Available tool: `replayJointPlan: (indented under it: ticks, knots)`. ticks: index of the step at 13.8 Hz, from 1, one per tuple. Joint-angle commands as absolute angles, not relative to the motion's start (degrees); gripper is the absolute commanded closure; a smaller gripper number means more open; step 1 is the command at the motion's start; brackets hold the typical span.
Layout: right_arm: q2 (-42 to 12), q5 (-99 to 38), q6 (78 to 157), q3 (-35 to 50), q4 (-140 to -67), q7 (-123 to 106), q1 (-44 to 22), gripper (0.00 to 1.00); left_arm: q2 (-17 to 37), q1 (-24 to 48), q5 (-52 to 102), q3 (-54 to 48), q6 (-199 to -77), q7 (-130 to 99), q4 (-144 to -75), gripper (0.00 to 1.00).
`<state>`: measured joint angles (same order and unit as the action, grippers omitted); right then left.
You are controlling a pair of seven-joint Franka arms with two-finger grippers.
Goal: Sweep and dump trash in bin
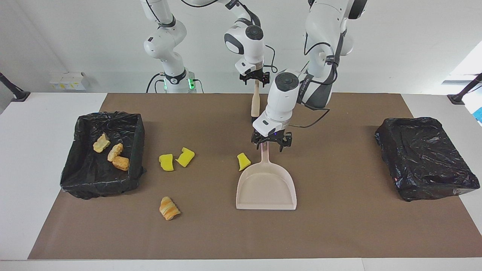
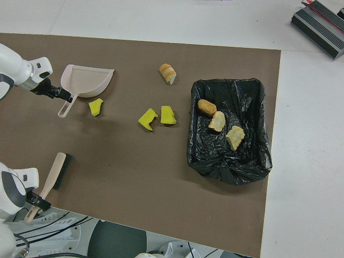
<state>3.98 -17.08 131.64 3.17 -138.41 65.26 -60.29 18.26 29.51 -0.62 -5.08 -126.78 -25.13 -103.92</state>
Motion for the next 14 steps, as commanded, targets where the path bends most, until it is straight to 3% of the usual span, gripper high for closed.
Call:
replayJointPlan:
  ticks: [1,3,5,6,7,9,10,11,14]
  knots:
    - [3.96,-18.37,132.89,2.99,-138.87,65.74,-60.47,0.21,19.51,31.11,-1.32,-4.31,-128.93,-26.71,-104.15,0.00]
    - [3.69,-18.46,133.15,2.99,-138.78,65.57,-60.29,0.23,19.95,31.29,-1.32,-4.31,-129.73,-27.33,-104.15,0.00]
    - [2.21,-18.46,135.87,2.99,-138.78,65.92,-60.21,0.26,19.95,31.29,-1.32,-4.31,-129.73,-27.16,-104.24,0.22]
    - [2.02,-18.46,135.97,2.99,-138.61,65.66,-60.29,0.33,19.95,31.20,-1.32,-4.31,-129.20,-27.07,-104.06,0.35]
    - [2.02,-18.37,135.71,2.99,-138.60,65.22,-60.29,0.46,19.95,31.20,-1.32,-4.31,-129.03,-26.98,-104.06,0.47]
    - [1.93,-18.37,135.09,2.99,-138.17,64.95,-60.29,0.86,19.95,31.20,-1.58,-4.22,-128.41,-26.98,-103.89,0.71]
    - [1.67,-18.37,134.91,2.99,-137.73,65.82,-60.29,1.00,19.86,30.85,-1.67,-4.22,-128.41,-26.72,-103.10,0.84]
    - [1.58,-18.37,134.48,2.99,-137.20,66.18,-60.29,1.00,19.69,30.41,-1.76,-4.22,-128.32,-26.28,-103.01,0.96]
    - [2.46,-18.28,131.93,2.46,-136.41,66.45,-59.51,1.00,17.24,30.32,-5.35,-3.69,-124.39,-20.69,-102.92,1.00]
